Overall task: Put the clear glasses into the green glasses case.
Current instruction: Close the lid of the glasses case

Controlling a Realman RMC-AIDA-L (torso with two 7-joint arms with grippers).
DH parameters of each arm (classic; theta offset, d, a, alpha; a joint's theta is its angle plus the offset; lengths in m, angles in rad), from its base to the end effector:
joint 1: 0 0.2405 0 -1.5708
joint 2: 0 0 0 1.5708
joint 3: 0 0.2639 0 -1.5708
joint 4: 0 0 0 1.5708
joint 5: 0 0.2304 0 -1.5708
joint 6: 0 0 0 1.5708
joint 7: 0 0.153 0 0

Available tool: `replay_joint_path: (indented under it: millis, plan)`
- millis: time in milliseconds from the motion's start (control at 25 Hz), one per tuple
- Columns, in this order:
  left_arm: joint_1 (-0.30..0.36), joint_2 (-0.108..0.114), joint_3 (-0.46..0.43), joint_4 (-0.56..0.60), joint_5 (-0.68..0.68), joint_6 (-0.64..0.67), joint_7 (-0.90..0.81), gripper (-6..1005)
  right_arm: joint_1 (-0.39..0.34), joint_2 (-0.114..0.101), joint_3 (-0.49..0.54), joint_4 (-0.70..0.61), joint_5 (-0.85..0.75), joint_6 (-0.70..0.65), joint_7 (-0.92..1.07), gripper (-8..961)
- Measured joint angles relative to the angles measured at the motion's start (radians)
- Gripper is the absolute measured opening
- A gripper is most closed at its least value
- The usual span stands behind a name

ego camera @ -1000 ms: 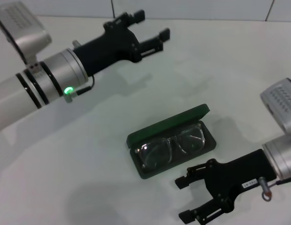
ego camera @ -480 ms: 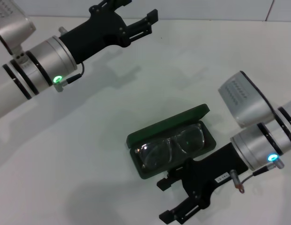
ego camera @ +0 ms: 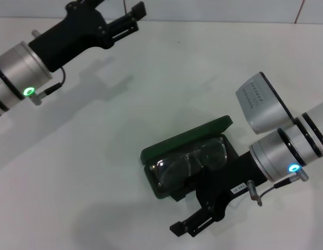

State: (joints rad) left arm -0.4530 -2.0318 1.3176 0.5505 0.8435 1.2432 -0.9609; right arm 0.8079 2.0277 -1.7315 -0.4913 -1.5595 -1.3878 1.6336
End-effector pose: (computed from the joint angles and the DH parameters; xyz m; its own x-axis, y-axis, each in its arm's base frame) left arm -0.2362 0.3910 -0.0031 0.5902 -0.0319 0.8066 0.5124 -0.7573 -0.4049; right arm 0.1825 0.3322 -0.1270 0.9469 -0.3132 -0.0733 -0.2797 -0.9142 0.2933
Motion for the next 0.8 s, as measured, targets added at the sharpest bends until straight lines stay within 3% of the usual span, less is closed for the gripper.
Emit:
replay_joint_path:
  millis: [800]
  plan:
    - [-0.001, 0.020, -0.014, 0.002, 0.002, 0.020, -0.048, 881, -0.045, -0.001, -0.036, -0.117, -0.016, 0.149, 0.038, 856]
